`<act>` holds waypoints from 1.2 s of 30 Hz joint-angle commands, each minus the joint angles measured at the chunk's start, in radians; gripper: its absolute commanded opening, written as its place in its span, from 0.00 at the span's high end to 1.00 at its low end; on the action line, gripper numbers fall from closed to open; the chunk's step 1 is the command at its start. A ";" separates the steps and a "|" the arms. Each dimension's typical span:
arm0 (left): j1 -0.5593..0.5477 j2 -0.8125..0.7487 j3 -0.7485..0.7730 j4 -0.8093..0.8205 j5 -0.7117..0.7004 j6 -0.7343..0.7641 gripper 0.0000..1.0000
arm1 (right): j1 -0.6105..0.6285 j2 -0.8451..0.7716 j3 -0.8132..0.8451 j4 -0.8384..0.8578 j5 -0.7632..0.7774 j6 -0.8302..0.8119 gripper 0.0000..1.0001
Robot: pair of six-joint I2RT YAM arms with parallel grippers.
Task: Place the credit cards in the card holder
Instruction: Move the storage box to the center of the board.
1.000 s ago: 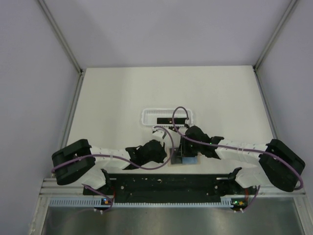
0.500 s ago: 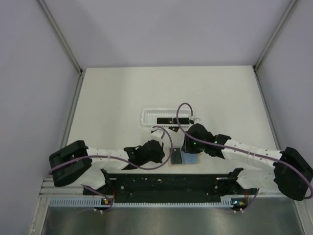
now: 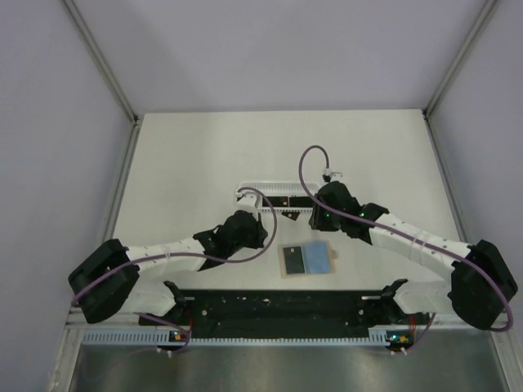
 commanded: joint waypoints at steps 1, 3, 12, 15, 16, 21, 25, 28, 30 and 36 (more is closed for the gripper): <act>0.031 0.077 0.103 0.042 0.041 0.049 0.96 | -0.030 0.100 0.105 0.015 0.014 -0.073 0.68; 0.039 0.115 0.114 0.068 0.056 0.047 0.98 | -0.038 0.146 0.122 0.032 -0.001 -0.083 0.70; 0.069 0.299 0.201 0.077 0.063 0.052 1.00 | -0.110 0.355 0.174 0.110 -0.060 -0.087 0.78; 0.094 0.365 0.241 0.056 0.055 0.056 1.00 | -0.122 0.398 0.200 0.122 -0.045 -0.096 0.79; 0.103 0.384 0.255 0.051 0.049 0.056 1.00 | -0.127 0.411 0.209 0.125 -0.043 -0.101 0.79; 0.161 0.447 0.310 0.022 0.031 0.035 1.00 | -0.159 0.485 0.260 0.124 -0.037 -0.112 0.79; 0.192 0.479 0.362 -0.001 0.012 0.039 1.00 | -0.183 0.534 0.293 0.136 -0.031 -0.113 0.78; 0.210 0.511 0.407 -0.026 0.000 0.050 1.00 | -0.203 0.571 0.327 0.141 -0.035 -0.118 0.78; 0.229 0.533 0.442 -0.027 -0.002 0.059 1.00 | -0.214 0.602 0.350 0.147 -0.031 -0.124 0.77; 0.244 0.579 0.500 -0.034 0.026 0.078 1.00 | -0.233 0.666 0.425 0.147 -0.023 -0.141 0.77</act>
